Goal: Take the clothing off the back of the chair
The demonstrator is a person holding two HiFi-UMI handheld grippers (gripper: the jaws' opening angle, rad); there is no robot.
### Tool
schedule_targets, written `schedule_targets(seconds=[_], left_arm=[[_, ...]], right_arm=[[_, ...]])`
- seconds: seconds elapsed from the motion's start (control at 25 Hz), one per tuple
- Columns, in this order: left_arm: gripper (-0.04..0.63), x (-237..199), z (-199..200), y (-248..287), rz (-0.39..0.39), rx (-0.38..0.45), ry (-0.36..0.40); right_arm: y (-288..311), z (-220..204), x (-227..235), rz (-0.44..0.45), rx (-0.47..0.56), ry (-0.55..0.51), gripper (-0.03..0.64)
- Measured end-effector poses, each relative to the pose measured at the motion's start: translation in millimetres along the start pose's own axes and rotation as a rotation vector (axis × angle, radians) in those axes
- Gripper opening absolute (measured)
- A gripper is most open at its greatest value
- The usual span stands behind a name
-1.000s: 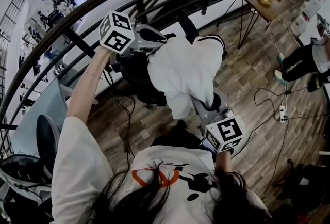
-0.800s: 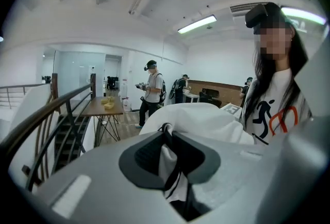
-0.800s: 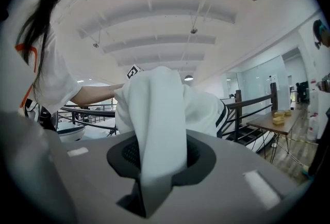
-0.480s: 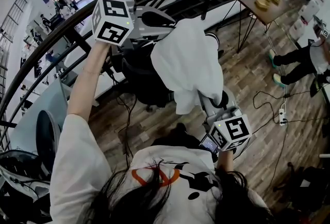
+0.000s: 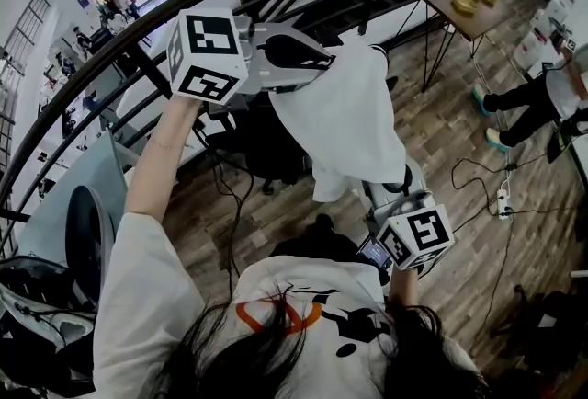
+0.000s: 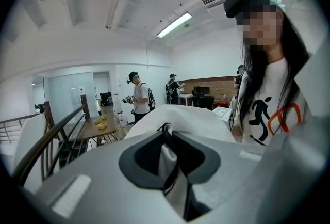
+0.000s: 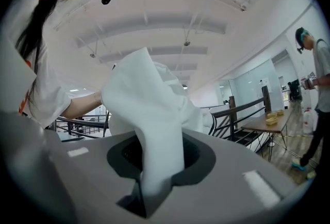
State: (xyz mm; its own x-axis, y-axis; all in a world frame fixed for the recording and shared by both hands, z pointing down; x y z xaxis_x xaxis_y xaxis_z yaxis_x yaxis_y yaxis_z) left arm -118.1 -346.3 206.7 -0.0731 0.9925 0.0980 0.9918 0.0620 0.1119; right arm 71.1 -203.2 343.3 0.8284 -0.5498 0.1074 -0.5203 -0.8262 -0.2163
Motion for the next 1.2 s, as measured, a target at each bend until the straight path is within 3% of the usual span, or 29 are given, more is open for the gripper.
schedule_targets(seconds=[0.64,1.0,1.2], left_arm=[[0.057,70.5,-9.1,-12.1,-0.003,0.104,-0.043],[0.057,100.5,-2.2,9.5,0.064,0.1,-0.049],[0.057,116.2,8.4,28.9,0.094,0.145,-0.096]], right_arm=[[-48.8,-4.3,-41.3,-0.026,-0.014,0.003,0.115],[-75.5,9.2,-19.8,0.02,-0.005,-0.005,0.115],[-96.6,25.2,-4.9,0.034,-0.007,0.006,0.115]])
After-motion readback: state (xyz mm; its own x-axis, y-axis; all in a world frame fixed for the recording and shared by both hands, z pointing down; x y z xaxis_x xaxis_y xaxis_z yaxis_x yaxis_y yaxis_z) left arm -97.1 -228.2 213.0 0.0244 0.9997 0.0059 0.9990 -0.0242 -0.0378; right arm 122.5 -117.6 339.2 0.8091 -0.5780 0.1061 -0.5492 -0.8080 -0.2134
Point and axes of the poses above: the fingertips, and each gripper's own axes: y forward along the fingers, x to its right, z out of its top, the point moved 9 cm from there along -y, backward along the fingers, and after that the axes turned 14 degrees about x, right-handed, at the moved point
